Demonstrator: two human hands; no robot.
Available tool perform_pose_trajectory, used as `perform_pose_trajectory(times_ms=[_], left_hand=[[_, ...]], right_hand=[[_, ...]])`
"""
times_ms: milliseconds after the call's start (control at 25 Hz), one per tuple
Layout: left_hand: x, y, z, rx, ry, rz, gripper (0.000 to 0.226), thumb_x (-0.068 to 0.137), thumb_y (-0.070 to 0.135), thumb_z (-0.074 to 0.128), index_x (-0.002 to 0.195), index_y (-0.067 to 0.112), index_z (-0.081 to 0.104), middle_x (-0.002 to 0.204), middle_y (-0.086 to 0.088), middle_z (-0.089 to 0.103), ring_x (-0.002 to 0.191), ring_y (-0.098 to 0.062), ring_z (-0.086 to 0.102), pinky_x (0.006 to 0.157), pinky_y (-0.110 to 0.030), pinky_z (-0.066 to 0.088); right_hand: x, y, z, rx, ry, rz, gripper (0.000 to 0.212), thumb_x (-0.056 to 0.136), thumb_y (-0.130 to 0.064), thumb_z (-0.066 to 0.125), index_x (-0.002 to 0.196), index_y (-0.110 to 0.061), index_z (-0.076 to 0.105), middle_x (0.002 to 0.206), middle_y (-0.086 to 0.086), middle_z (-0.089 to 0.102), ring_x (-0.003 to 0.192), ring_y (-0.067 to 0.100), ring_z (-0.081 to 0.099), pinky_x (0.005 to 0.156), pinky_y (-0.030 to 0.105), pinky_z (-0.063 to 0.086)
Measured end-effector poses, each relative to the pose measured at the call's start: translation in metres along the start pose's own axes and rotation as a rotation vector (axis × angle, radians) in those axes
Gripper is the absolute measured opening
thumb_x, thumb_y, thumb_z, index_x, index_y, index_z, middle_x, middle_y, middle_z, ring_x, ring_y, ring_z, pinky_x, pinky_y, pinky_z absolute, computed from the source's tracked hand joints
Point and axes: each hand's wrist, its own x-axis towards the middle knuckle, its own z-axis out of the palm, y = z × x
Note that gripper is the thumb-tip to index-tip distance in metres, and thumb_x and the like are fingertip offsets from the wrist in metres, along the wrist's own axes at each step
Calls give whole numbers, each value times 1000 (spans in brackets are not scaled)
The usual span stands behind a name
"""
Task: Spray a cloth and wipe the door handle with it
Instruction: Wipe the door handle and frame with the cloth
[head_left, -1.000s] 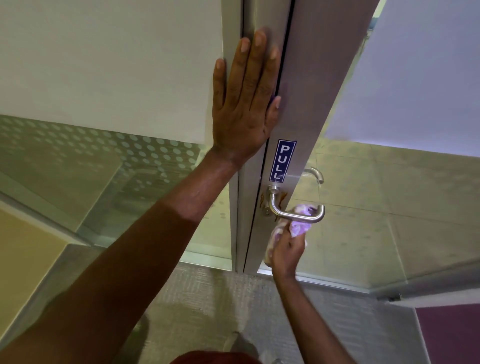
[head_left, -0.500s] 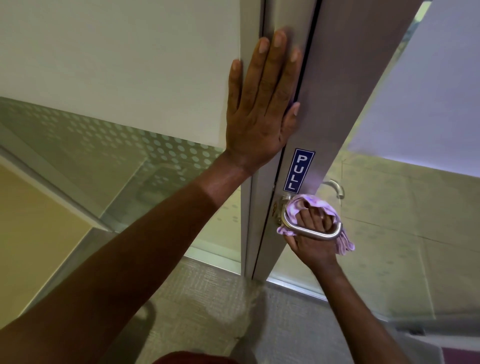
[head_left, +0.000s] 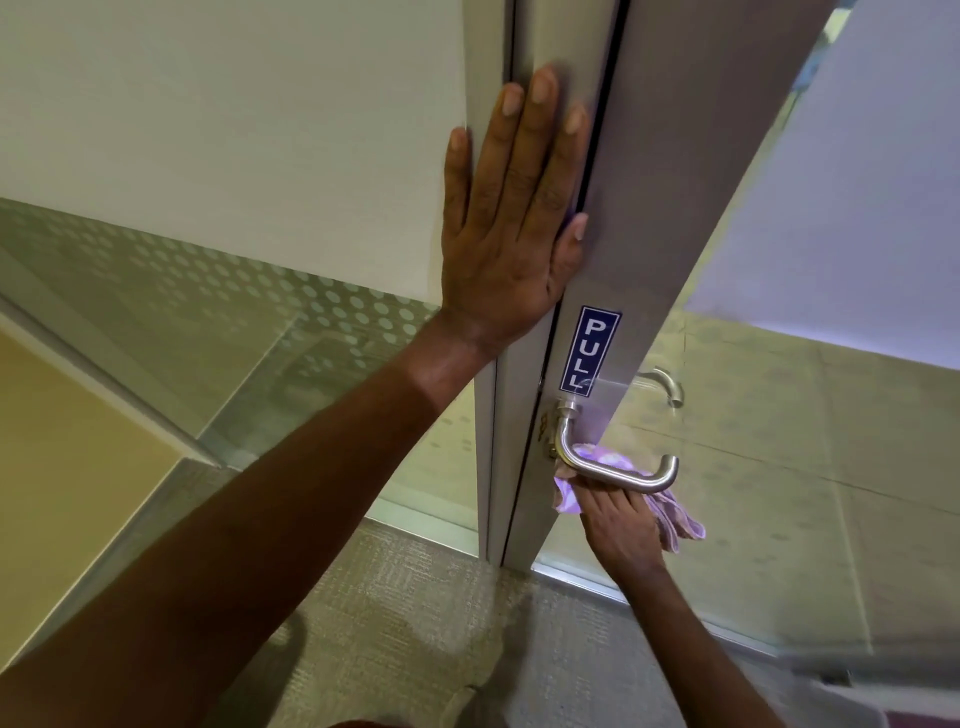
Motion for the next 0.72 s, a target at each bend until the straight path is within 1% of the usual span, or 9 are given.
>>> perform_pose_trajectory(times_ms=[120, 240, 280, 360, 440, 480, 560, 640, 720], left_hand=[[2, -1, -5, -4, -16, 5, 55, 111, 40, 24, 152, 5, 32, 158, -20, 25, 150, -39, 28, 132, -45, -1], [3, -1, -6, -9, -17, -23, 55, 110, 40, 25, 153, 6, 31, 159, -19, 25, 160, -29, 18, 132, -45, -1], [0, -1, -6, 6, -18, -33, 55, 110, 40, 25, 154, 7, 30, 160, -18, 25, 164, -23, 10, 132, -46, 0], [-2, -1, -6, 32, -15, -38, 55, 111, 40, 24, 156, 8, 30, 162, -16, 25, 165, -16, -7, 133, -46, 2], [-4, -1, -5, 7, -1, -39, 55, 111, 40, 25, 156, 8, 30, 162, -15, 27, 163, -15, -11, 133, -46, 3], [-5, 0, -4, 5, 9, -29, 55, 111, 40, 25, 157, 9, 29, 162, -15, 27, 163, -15, -11, 133, -47, 3], [-7, -2, -2, 20, 25, -7, 58, 112, 40, 24, 161, 9, 24, 165, -15, 24, 164, -16, -10, 134, -47, 3], [-7, -2, -2, 23, 33, 22, 64, 112, 40, 23, 168, 13, 7, 174, -10, 12, 164, -16, -11, 134, -47, 2], [-6, -2, -3, 8, 37, 43, 66, 112, 40, 22, 167, 21, -9, 176, -3, 5, 163, -15, -13, 134, -47, 0]], right_hand=[[14, -1, -12, 56, 109, 99, 46, 89, -13, 53, 134, -12, 62, 131, 18, 69, 118, 38, 68, 102, 50, 50], [45, 1, -22, 37, 260, 150, 38, 101, -29, 55, 133, -9, 58, 137, 19, 55, 128, 39, 53, 119, 51, 30], [47, 4, -20, 36, 289, 125, 40, 102, -33, 53, 133, -8, 57, 137, 18, 53, 127, 39, 53, 121, 51, 27], [46, 9, -13, 52, 307, 68, 37, 101, -32, 53, 132, -11, 57, 136, 15, 53, 123, 38, 54, 115, 51, 30], [30, 11, 3, 92, 236, 50, 41, 93, -20, 56, 134, -17, 57, 132, 7, 58, 116, 36, 61, 104, 51, 39], [18, 10, 13, 93, 168, 32, 50, 86, -15, 54, 136, -18, 56, 131, 4, 63, 111, 36, 67, 99, 51, 43], [1, 8, 30, 53, 38, -27, 63, 78, -14, 49, 141, -14, 51, 130, 7, 73, 106, 35, 75, 99, 52, 45], [-7, 6, 32, 66, -33, -66, 65, 78, -12, 45, 142, -12, 50, 126, 7, 76, 107, 31, 77, 100, 48, 52], [-11, 7, 26, 93, -137, -80, 65, 77, -10, 42, 140, -11, 59, 126, 6, 77, 108, 30, 77, 90, 42, 63]])
